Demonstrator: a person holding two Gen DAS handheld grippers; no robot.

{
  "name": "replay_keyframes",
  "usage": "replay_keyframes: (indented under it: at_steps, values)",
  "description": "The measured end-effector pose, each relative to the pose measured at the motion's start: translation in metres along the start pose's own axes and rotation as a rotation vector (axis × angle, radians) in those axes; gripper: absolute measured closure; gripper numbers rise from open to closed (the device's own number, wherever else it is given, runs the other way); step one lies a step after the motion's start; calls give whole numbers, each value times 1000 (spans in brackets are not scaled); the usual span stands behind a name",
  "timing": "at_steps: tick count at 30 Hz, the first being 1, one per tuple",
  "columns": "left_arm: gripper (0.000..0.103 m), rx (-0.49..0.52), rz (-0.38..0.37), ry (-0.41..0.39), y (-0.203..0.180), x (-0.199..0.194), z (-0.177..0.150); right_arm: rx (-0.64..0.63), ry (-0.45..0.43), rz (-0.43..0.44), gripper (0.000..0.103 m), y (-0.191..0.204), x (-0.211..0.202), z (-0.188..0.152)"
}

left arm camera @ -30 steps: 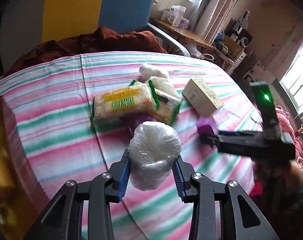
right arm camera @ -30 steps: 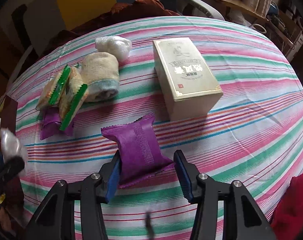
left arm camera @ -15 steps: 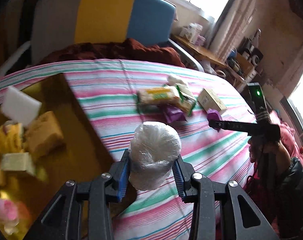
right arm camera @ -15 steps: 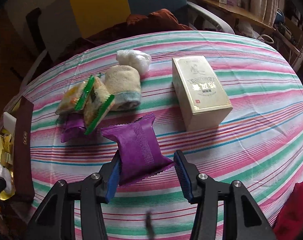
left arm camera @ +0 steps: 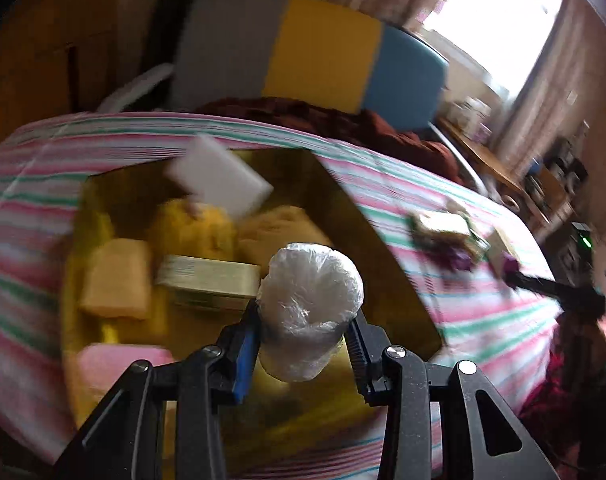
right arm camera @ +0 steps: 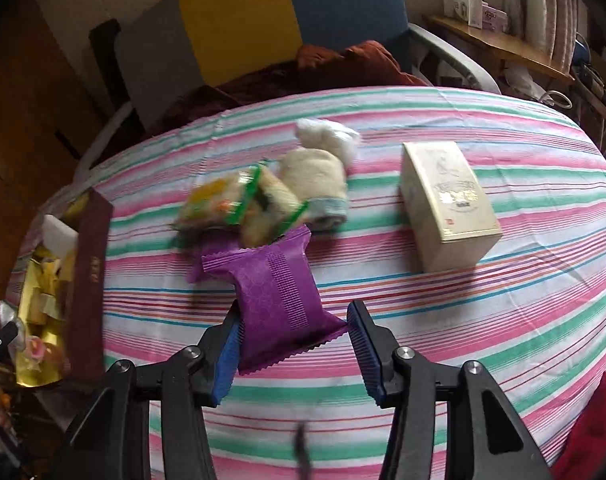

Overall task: Organize objects
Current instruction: 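Carry the plastic roll to the tray with left gripper while right carries purple packet, then open both grippers to drop the roll and purple packet into the tray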

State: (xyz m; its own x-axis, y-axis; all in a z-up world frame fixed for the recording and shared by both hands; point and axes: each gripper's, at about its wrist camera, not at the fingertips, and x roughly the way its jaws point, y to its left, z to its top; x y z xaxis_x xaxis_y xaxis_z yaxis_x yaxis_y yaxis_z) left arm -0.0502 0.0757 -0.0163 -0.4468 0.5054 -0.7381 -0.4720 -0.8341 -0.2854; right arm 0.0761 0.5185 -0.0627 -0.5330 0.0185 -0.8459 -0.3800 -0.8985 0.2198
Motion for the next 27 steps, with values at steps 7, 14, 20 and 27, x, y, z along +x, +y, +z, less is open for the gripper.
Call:
replay_keyframes:
  at_steps: [7,14,20,27]
  values:
    - [62,-97,70,-52,56,-11,14,-122,-58,155,52,91,-29,-4]
    - [62,-130,135,-73,85,-5,36,-299,-7,329,52,208,-22,-25]
    - [47,-130,169,-99,98,-3,52,-414,96,369,50,291,16,-55]
    - [28,-170,168,-142,110,-18,49,-487,157,363,47,324,36,-74]
